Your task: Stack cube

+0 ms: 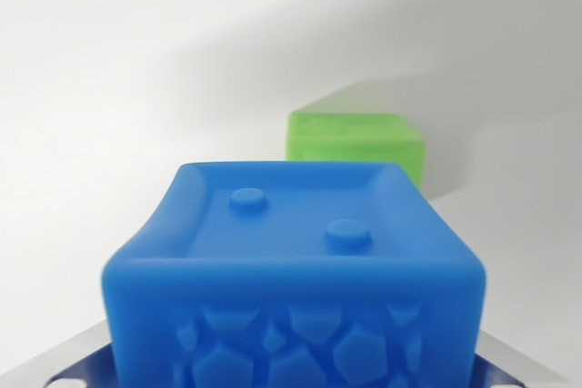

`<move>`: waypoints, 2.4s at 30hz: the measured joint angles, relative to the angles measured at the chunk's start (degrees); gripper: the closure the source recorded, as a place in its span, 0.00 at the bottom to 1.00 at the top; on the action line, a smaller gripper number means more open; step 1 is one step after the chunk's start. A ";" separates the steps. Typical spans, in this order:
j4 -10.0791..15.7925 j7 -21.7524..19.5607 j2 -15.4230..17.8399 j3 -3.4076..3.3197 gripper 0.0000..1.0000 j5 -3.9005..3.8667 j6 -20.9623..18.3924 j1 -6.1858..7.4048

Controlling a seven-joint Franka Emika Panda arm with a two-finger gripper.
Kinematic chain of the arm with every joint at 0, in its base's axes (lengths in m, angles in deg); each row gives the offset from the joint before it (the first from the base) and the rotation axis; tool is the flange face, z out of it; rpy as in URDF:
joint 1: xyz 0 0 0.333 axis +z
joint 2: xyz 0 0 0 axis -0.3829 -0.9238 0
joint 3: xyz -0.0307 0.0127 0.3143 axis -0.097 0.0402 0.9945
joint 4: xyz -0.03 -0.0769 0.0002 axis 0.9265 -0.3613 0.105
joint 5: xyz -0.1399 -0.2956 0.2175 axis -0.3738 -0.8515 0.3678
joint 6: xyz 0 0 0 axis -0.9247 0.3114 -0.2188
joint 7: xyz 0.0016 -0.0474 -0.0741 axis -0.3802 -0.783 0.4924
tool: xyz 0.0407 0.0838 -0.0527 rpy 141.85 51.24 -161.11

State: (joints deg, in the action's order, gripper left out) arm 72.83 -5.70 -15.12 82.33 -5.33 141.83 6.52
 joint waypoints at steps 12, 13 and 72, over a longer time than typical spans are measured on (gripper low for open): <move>0.93 3.50 0.71 -0.75 1.00 0.06 0.27 -1.84; 0.97 3.59 0.68 -0.75 1.00 0.10 0.39 -1.90; 0.47 6.16 -9.05 0.14 0.00 3.32 9.44 -2.22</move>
State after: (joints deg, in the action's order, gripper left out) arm 73.30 0.46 -24.16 82.46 -2.01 151.28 4.30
